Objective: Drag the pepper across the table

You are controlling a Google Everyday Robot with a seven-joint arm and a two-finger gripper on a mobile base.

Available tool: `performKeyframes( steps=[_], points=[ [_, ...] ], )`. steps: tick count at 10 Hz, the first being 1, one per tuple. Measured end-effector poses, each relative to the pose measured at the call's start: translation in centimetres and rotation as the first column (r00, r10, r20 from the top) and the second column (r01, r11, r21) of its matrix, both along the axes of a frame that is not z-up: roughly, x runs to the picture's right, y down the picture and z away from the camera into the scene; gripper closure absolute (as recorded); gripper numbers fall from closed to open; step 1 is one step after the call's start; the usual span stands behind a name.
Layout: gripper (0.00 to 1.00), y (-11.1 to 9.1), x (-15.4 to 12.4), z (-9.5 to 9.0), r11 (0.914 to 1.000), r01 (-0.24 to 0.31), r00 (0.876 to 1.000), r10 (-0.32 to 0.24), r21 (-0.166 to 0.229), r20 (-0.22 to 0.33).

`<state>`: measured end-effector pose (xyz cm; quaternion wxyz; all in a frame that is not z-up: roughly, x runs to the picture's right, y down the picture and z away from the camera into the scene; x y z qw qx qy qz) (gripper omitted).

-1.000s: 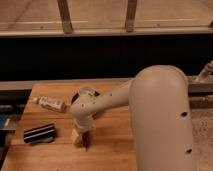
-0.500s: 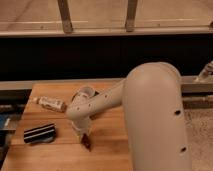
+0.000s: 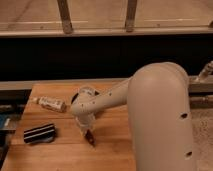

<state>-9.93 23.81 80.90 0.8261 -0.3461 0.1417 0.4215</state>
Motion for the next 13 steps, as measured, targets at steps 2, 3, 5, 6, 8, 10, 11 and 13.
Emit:
performKeyframes(
  steps=[2,3,5,6,8,10,11,13],
  points=[
    [1.00,-1.6,2.4,2.0,0.9995,-0.032,0.999,0.032,-0.007,-0.024],
    [1.00,-2.1,3.2,2.6,0.9988,-0.048,0.998,0.047,-0.014,-0.036],
    [1.00,-2.8,6.1,3.8,0.9964,-0.083,0.994,0.082,-0.017,-0.071],
    [1.00,-2.8,5.8,3.6,0.9972,-0.073,0.995,0.071,-0.019,-0.069],
    [1.00,-2.9,5.9,3.6,0.9962,-0.085,0.994,0.083,-0.019,-0.070],
    [1.00,-3.0,6.1,3.6,0.9953,-0.095,0.993,0.094,-0.018,-0.071],
    [1.00,-3.5,7.5,3.7,0.9918,-0.127,0.988,0.126,-0.012,-0.087],
    [1.00,-4.1,10.3,3.6,0.9832,-0.181,0.980,0.179,-0.021,-0.090]
  ],
)
